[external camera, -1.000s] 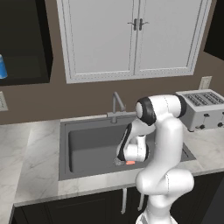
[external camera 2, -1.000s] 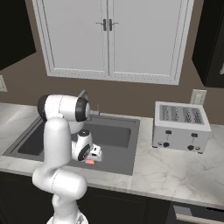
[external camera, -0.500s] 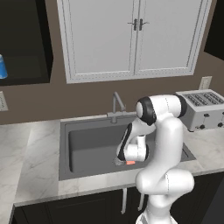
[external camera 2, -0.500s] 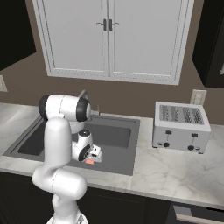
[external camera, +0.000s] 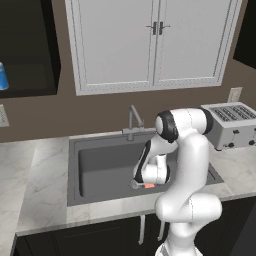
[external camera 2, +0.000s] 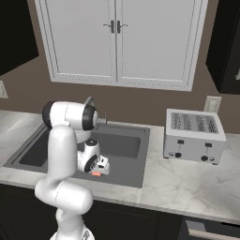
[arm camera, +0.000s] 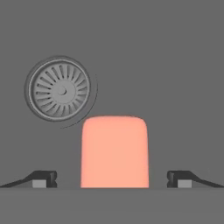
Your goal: Pick up the bar soap and soap dispenser from the sink, and place them back in the cabinet, and close the cabinet door.
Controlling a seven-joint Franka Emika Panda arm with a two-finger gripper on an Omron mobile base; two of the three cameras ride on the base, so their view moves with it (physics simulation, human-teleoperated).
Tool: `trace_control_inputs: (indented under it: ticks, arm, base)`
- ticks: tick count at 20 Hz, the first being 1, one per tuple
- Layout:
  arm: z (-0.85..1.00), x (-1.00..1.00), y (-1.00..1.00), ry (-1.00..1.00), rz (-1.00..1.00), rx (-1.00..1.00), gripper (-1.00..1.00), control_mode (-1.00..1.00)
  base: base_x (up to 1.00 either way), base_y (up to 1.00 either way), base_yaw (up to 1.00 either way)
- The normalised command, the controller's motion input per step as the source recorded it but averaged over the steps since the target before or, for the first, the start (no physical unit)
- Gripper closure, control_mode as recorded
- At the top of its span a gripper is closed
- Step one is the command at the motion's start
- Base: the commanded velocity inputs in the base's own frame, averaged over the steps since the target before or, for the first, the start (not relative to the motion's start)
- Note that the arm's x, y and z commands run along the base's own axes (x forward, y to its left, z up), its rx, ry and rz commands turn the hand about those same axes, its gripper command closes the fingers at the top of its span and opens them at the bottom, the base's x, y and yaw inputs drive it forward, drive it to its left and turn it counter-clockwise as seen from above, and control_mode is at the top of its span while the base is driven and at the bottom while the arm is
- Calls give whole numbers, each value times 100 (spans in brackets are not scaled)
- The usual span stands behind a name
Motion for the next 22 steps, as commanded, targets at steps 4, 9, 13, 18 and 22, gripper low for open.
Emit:
trace_control_inputs:
  ticks: [4, 9, 13, 18, 22]
  arm:
    - [-10, 0, 0, 0, 0, 0, -100, -100]
    - [-11, 0, 0, 0, 0, 0, -100, -100]
    - [-12, 0, 0, 0, 0, 0, -100, -100]
    - [-12, 0, 0, 0, 0, 0, -100, -100]
    - [-12, 0, 0, 0, 0, 0, -100, -100]
  base:
    - [0, 0, 0]
    - [0, 0, 0]
    - [0, 0, 0]
    - [0, 0, 0]
    - [0, 0, 0]
